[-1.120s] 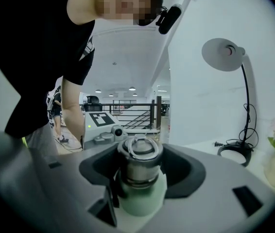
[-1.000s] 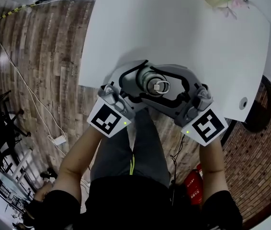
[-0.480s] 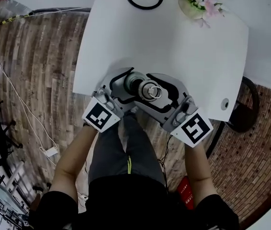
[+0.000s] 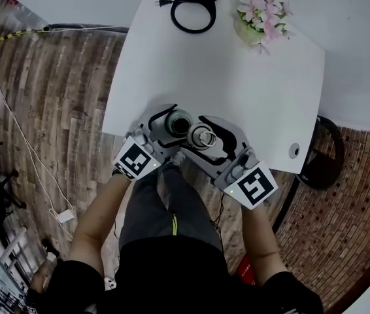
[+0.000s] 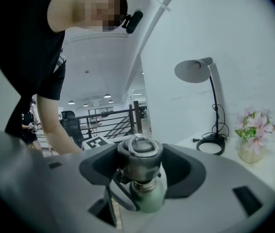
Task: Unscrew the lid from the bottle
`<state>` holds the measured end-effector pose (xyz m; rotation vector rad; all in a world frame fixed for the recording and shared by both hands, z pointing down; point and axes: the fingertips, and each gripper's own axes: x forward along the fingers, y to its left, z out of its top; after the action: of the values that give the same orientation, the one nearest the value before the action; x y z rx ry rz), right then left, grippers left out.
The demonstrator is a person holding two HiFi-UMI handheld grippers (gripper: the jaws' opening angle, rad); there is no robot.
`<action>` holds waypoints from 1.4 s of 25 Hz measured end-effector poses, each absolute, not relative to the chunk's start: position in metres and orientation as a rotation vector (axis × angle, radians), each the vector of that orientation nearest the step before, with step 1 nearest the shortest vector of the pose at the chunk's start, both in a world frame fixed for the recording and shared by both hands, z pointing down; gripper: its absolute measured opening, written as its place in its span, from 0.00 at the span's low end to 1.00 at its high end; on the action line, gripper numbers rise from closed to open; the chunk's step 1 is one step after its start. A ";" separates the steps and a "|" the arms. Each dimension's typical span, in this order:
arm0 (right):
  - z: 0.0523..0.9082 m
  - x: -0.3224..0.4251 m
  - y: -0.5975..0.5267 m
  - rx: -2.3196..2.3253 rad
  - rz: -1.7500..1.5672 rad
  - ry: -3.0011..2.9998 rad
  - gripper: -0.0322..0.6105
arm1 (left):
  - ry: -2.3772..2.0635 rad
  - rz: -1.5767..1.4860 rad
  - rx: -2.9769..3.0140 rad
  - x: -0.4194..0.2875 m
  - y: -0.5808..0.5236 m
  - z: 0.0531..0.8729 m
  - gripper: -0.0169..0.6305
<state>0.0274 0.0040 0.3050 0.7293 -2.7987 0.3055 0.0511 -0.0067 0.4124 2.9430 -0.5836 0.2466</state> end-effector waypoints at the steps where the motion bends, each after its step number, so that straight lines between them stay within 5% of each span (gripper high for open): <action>1: 0.304 0.030 0.003 0.747 0.307 -2.790 0.47 | -0.586 0.229 2.940 0.050 -0.006 0.411 0.61; 32: 0.236 0.094 0.015 1.170 0.222 -2.686 0.47 | -0.913 0.346 2.809 -0.015 0.026 0.324 0.63; 35: 0.223 0.104 0.015 1.224 0.192 -2.675 0.47 | -0.967 0.316 2.831 -0.020 0.021 0.301 0.52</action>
<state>0.1041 0.0150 0.2233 1.2243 -2.6752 0.1923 -0.0199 0.0211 0.3009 2.8311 -0.9668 0.3165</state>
